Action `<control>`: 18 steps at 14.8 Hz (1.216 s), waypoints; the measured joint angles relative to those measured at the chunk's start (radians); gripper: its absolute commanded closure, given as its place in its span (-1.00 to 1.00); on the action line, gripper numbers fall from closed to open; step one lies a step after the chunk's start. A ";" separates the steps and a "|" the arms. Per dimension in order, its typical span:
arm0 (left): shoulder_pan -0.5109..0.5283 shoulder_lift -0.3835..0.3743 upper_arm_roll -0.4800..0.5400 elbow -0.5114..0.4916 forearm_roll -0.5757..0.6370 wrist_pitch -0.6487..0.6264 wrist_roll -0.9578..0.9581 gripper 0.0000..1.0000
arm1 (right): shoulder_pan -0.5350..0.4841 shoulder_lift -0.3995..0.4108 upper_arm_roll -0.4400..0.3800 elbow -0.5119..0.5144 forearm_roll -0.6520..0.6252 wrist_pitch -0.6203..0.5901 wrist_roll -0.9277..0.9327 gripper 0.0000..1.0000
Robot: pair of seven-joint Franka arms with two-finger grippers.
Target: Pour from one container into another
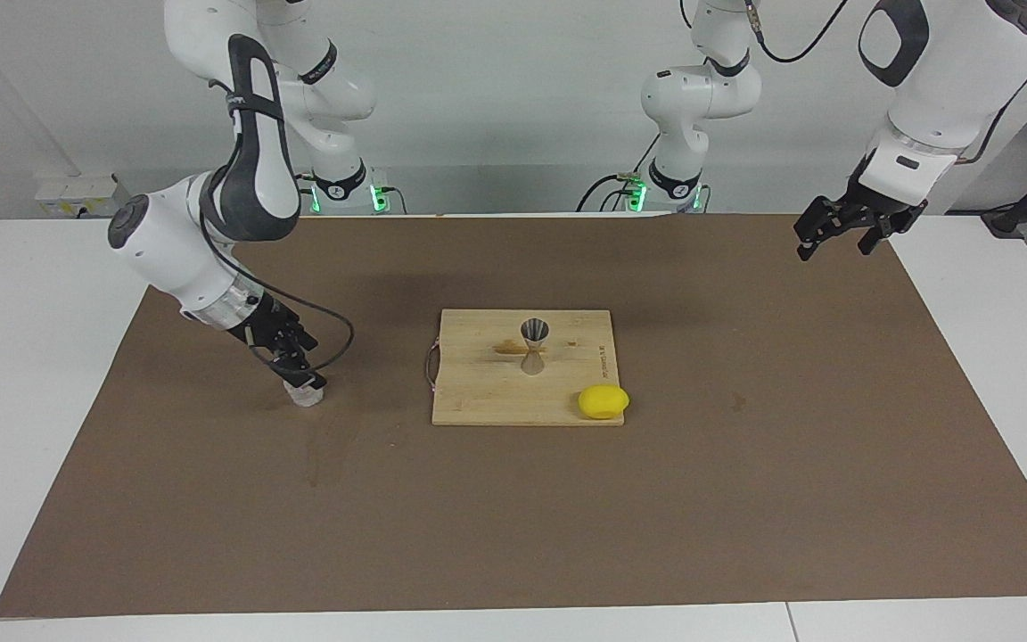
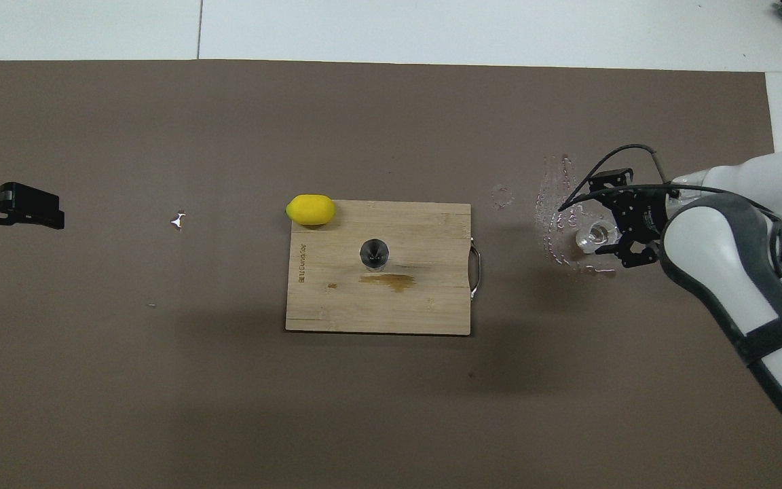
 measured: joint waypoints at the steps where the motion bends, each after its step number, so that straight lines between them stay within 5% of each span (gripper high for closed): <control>1: 0.000 0.000 0.000 -0.001 0.000 0.000 0.000 -1.00 | 0.017 -0.003 0.000 0.000 -0.043 -0.013 -0.068 -1.00; 8: 0.000 0.000 0.000 -0.005 0.000 0.006 0.000 -1.00 | 0.075 -0.111 0.006 0.072 -0.339 -0.121 -0.293 -1.00; 18: 0.000 0.000 0.000 -0.006 0.000 0.007 0.000 -1.00 | 0.079 -0.156 0.002 0.383 -0.421 -0.513 -0.433 -1.00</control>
